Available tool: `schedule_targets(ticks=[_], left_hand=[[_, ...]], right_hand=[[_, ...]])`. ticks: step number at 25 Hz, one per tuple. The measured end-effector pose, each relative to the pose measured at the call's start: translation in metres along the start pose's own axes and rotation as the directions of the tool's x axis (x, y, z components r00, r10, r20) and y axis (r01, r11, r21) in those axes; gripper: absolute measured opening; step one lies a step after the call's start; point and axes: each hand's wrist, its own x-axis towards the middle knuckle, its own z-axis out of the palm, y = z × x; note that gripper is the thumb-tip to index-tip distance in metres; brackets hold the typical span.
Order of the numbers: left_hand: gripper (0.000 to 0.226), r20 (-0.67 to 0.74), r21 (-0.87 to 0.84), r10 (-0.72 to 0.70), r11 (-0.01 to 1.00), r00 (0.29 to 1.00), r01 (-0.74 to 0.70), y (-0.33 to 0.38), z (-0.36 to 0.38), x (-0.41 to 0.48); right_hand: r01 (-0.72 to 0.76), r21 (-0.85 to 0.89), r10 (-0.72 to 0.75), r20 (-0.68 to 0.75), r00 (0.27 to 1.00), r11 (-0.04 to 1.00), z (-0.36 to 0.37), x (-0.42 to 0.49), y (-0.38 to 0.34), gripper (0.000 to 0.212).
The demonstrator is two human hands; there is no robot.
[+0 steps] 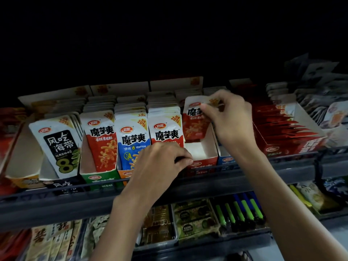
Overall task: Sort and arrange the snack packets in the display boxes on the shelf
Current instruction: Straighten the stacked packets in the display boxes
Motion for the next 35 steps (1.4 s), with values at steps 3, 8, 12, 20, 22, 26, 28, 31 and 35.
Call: schedule_targets(ticks=[3,8,12,20,22,26,28,31,35], left_hand=[[0.015,0.017,-0.019,-0.016,1.0,1.0,0.016,-0.001,0.0,0.0],[0.015,0.03,-0.021,-0.022,1.0,0.999,0.022,-0.002,-0.001,-0.001],[0.016,0.043,-0.002,-0.011,1.0,0.999,0.011,-0.003,-0.001,0.0],[0.017,0.062,0.0,-0.007,1.0,0.998,0.007,-0.004,-0.002,0.001],[0.017,0.063,-0.004,-0.012,1.0,0.998,0.012,-0.004,-0.002,0.0],[0.016,0.068,-0.006,-0.017,1.0,0.998,0.018,-0.003,-0.003,0.0],[0.016,0.065,0.003,-0.022,1.0,0.998,0.022,-0.003,-0.004,0.0],[0.016,0.061,0.004,-0.022,1.0,0.998,0.022,-0.003,-0.004,0.0],[0.016,0.067,-0.014,-0.019,1.0,0.998,0.02,-0.003,-0.005,0.0]], right_hand=[[-0.019,-0.164,0.03,0.063,0.998,0.986,0.013,0.003,0.007,0.006],[-0.025,-0.282,0.035,0.029,0.999,0.959,0.026,0.009,0.007,0.007],[0.003,-0.353,0.005,0.021,1.0,0.935,0.034,0.012,0.009,0.017],[0.149,-0.432,-0.148,0.036,0.988,0.889,0.041,0.007,0.011,0.034],[0.207,-0.433,-0.146,0.169,0.975,0.877,0.041,0.007,0.018,0.021],[0.285,-0.583,-0.088,0.343,0.935,0.761,0.045,0.003,0.02,0.033],[0.314,-0.681,-0.088,0.345,0.934,0.661,0.048,0.004,0.02,0.044],[0.329,-0.675,-0.088,0.365,0.927,0.661,0.048,0.006,0.02,0.05],[0.33,-0.644,-0.071,0.393,0.917,0.691,0.042,0.003,0.013,0.049]])
